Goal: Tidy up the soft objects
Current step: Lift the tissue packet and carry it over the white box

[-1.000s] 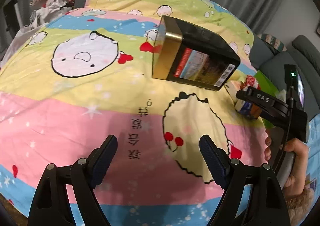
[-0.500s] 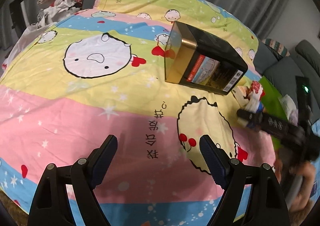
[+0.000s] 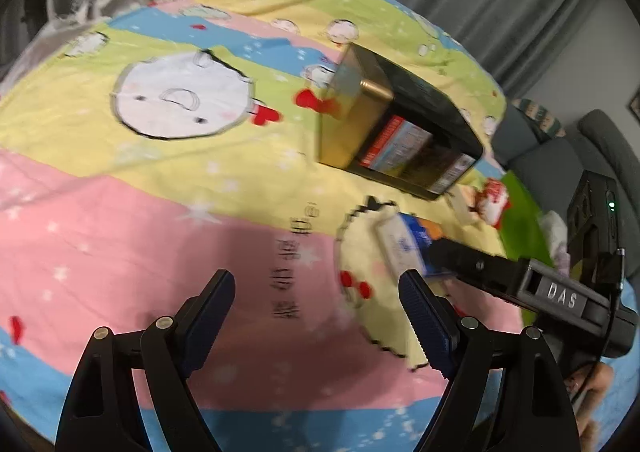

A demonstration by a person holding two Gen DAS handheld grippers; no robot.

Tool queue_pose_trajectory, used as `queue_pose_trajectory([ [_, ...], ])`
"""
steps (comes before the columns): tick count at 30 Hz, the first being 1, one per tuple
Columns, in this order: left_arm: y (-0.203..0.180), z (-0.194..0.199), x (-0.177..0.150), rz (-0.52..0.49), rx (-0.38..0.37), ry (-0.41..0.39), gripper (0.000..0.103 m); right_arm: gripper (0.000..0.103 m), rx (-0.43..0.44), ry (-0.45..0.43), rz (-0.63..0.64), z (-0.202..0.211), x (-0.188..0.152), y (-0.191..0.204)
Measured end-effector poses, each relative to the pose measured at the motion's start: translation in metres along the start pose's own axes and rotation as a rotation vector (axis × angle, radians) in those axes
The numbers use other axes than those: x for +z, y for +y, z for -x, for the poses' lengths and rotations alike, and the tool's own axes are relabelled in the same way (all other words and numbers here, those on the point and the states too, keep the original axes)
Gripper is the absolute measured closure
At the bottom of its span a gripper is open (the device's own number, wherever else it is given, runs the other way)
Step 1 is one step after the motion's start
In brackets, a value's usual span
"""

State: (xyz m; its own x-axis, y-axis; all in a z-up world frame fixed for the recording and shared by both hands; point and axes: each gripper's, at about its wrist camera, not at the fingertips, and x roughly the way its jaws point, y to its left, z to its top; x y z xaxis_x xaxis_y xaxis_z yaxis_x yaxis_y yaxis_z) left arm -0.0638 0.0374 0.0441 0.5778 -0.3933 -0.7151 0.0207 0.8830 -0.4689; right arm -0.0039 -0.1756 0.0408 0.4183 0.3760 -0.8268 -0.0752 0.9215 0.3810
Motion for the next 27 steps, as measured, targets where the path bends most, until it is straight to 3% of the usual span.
queue_pose_trajectory([
  [4,-0.021,-0.014,0.003,-0.026,-0.085,0.039,0.021,0.016,0.067,-0.048,-0.048,0.009,0.003,-0.011],
  [6,-0.033,-0.022,0.004,-0.044,-0.119,0.047,0.034,0.029,0.113,-0.047,-0.051,0.009,0.006,-0.013],
  [8,-0.043,-0.030,0.005,-0.058,-0.134,0.051,0.051,0.035,0.140,-0.027,-0.068,-0.001,0.012,-0.013],
  [10,-0.052,-0.039,0.004,-0.086,-0.137,0.056,0.061,0.037,0.132,0.009,-0.088,-0.014,0.014,-0.014],
  [12,-0.057,-0.049,0.003,-0.096,-0.135,0.089,0.063,0.046,0.126,0.037,-0.106,-0.021,0.014,-0.017],
  [18,-0.082,-0.048,0.008,-0.159,-0.133,0.058,0.063,0.049,0.139,-0.009,-0.147,-0.004,0.016,-0.030],
  [23,-0.128,-0.034,0.015,-0.256,-0.194,-0.002,0.064,0.049,0.145,-0.141,-0.191,0.046,0.020,-0.050],
  [27,-0.170,-0.031,0.020,-0.331,-0.303,-0.013,0.063,0.049,0.085,-0.281,-0.220,0.096,0.020,-0.068],
])
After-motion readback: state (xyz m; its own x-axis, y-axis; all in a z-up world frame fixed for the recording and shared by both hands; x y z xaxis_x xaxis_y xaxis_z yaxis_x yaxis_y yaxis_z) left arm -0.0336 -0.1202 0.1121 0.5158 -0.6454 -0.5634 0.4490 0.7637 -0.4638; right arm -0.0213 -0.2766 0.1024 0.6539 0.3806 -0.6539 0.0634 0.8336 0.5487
